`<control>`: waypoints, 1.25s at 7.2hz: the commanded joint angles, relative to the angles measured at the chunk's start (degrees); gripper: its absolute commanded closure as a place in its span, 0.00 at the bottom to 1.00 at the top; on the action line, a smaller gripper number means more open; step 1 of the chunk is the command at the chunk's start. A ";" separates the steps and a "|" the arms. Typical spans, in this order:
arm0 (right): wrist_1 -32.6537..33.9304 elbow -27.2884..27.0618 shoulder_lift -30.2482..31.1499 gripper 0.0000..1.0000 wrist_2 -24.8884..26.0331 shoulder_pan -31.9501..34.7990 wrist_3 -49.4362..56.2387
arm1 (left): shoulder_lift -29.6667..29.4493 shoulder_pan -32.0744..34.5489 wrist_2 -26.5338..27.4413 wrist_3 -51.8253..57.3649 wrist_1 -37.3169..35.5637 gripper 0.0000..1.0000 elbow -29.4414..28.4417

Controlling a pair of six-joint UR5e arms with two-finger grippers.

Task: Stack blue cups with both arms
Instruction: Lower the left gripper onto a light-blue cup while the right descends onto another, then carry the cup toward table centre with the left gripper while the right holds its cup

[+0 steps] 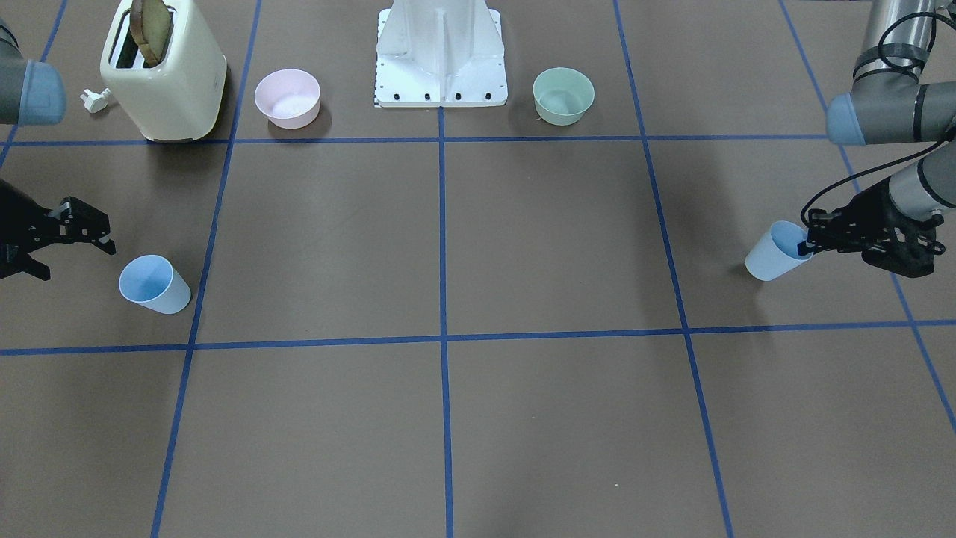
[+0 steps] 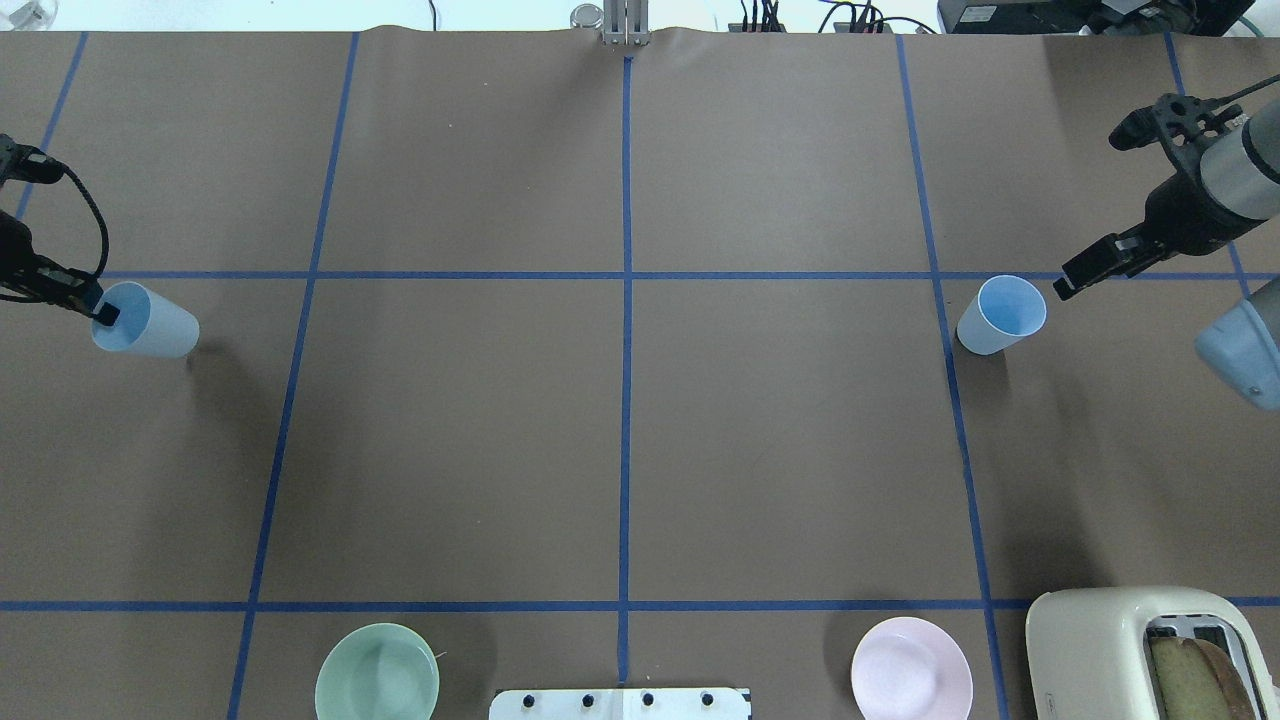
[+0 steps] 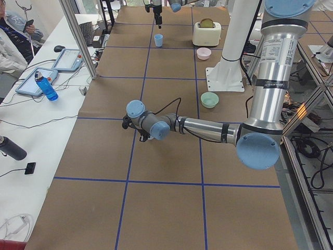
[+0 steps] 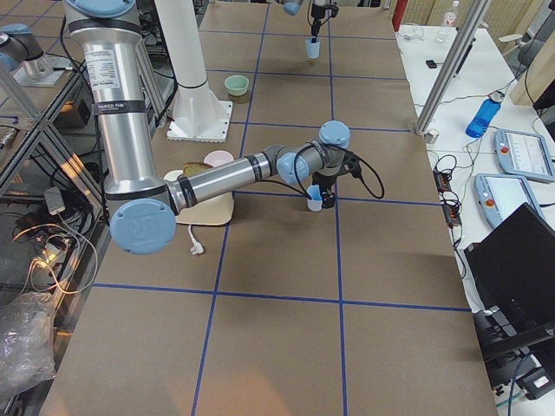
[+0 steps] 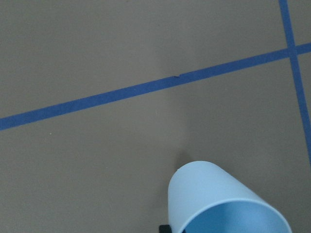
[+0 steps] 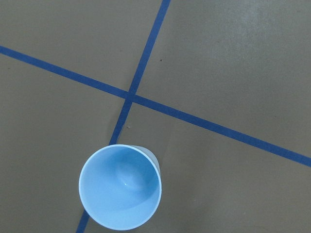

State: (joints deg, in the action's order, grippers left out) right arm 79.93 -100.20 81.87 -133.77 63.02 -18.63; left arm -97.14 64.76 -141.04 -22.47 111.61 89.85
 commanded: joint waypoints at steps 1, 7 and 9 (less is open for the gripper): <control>-0.04 2.37 -1.70 0.02 0.09 -0.08 0.09 | -6.88 0.01 -0.91 -6.39 -17.30 1.00 8.71; -0.04 6.68 -4.88 0.16 1.05 -2.28 0.00 | -22.36 -11.66 4.01 -32.26 -20.38 1.00 7.72; -0.22 9.14 -5.93 0.16 2.89 -4.12 -0.09 | -25.63 -13.25 4.45 -34.39 -20.03 1.00 5.26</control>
State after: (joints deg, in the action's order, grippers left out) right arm 79.81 -92.39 76.45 -131.94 59.94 -18.66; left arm -120.60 52.80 -136.85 -55.33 91.38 96.68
